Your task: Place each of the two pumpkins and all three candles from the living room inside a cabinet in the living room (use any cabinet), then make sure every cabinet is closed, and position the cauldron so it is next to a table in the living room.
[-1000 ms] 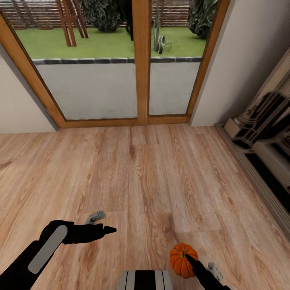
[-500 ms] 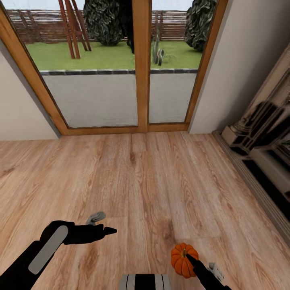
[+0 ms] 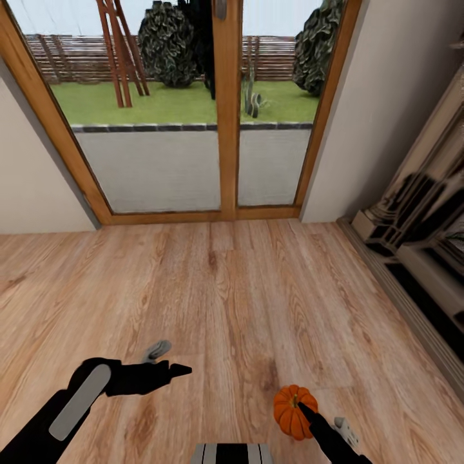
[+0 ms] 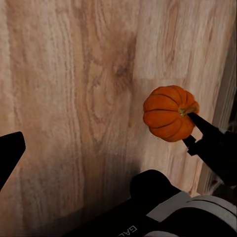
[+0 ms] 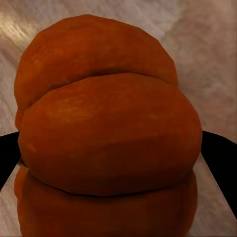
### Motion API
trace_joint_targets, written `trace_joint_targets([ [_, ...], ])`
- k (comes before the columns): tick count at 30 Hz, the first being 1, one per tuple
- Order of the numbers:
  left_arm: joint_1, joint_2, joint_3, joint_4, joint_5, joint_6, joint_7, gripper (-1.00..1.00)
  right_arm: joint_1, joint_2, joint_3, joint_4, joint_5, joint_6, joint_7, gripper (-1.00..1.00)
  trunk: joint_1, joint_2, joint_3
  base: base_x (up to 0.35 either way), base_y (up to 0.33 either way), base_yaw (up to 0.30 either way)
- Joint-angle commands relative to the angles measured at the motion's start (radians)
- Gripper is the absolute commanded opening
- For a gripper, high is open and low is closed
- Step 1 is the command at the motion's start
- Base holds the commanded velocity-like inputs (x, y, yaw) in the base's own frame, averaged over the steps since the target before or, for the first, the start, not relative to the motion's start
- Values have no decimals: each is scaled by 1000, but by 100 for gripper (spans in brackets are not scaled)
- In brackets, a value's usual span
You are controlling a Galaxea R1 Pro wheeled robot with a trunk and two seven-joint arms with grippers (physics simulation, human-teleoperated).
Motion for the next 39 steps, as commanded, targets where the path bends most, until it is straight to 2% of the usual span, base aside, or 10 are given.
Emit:
trace_joint_targets([
  [1,-1,-5,-2,6,-4,1,-10,100,0,0,10,0,-6,-9,1,-100,-1,0,3,0,0,0],
  [13,-1,-9,-2,73,62,1,-7,100,0,0,11,0,-5,-33,1,-100,-6,3,50,0,0,0],
  [18,-1,-9,-2,101,61,1,-5,100,0,0,11,0,-5,-33,1,-100,-8,4,69,0,0,0],
  [39,-1,-9,-3,105,59,1,3,100,0,0,10,-4,-5,-34,2,-100,-18,9,150,0,0,0],
])
